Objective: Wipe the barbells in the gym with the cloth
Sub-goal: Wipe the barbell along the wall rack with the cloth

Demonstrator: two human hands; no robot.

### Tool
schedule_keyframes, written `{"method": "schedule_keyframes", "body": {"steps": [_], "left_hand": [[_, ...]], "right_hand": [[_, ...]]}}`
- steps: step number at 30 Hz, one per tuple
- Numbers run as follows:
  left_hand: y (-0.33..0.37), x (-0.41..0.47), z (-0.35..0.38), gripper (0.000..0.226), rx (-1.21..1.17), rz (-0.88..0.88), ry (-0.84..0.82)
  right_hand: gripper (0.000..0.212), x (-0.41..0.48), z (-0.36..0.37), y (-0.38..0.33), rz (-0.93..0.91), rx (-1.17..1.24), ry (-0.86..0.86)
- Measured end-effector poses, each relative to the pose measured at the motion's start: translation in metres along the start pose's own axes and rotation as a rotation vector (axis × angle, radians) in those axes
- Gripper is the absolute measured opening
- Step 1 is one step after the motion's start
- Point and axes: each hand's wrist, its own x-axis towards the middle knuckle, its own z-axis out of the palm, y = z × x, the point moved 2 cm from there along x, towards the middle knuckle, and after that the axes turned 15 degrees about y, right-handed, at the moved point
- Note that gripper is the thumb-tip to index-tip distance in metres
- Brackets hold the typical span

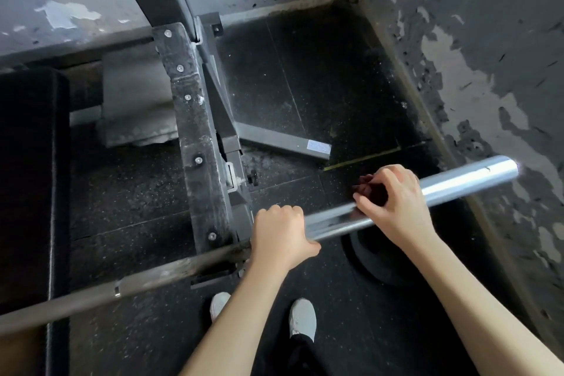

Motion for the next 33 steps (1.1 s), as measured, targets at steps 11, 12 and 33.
{"method": "schedule_keyframes", "body": {"steps": [11,12,33], "left_hand": [[-0.001,0.004,-0.002,0.05,-0.008,0.009,-0.02],[-0.001,0.004,-0.002,0.05,-0.005,0.017,-0.023],[0.0,-0.001,-0.002,0.043,-0.012,-0.028,0.003]], "right_hand": [[0.026,-0.021,0.015,-0.016,0.124,-0.029,0.072],[0.029,-0.026,0.02,-0.027,0.086,-0.063,0.085],[0.045,-0.007,0.003,0.014,0.173,-0.118,0.078]]}}
